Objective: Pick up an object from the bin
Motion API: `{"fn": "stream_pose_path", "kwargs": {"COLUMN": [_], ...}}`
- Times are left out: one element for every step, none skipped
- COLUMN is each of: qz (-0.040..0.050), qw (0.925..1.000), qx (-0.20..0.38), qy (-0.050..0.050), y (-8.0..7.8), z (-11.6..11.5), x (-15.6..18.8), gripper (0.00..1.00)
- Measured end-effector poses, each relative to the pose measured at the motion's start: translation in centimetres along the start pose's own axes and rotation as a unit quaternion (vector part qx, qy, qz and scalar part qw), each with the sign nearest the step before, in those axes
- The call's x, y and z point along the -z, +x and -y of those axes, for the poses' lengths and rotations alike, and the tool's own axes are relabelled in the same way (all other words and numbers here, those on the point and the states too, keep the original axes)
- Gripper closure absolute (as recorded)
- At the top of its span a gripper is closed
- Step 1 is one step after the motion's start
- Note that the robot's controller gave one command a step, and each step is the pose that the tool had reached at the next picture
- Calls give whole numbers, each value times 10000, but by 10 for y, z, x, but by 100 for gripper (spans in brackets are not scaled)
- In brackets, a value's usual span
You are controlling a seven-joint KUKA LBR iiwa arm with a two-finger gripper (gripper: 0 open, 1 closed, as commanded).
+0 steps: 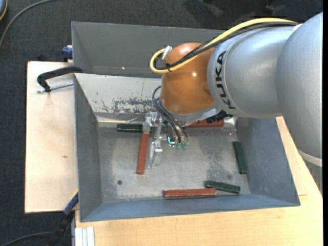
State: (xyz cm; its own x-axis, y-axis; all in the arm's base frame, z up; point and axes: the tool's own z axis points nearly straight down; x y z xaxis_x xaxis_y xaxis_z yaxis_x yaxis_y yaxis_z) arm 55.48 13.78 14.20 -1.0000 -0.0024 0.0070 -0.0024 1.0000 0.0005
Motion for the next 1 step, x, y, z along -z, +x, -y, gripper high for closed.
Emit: {"fn": "stream_pose_path", "kwargs": {"qz": [2], "qw": [9794], "qx": [2017], "qy": [4], "y": [28], "z": [-6], "x": [-74], "gripper": [0]}}
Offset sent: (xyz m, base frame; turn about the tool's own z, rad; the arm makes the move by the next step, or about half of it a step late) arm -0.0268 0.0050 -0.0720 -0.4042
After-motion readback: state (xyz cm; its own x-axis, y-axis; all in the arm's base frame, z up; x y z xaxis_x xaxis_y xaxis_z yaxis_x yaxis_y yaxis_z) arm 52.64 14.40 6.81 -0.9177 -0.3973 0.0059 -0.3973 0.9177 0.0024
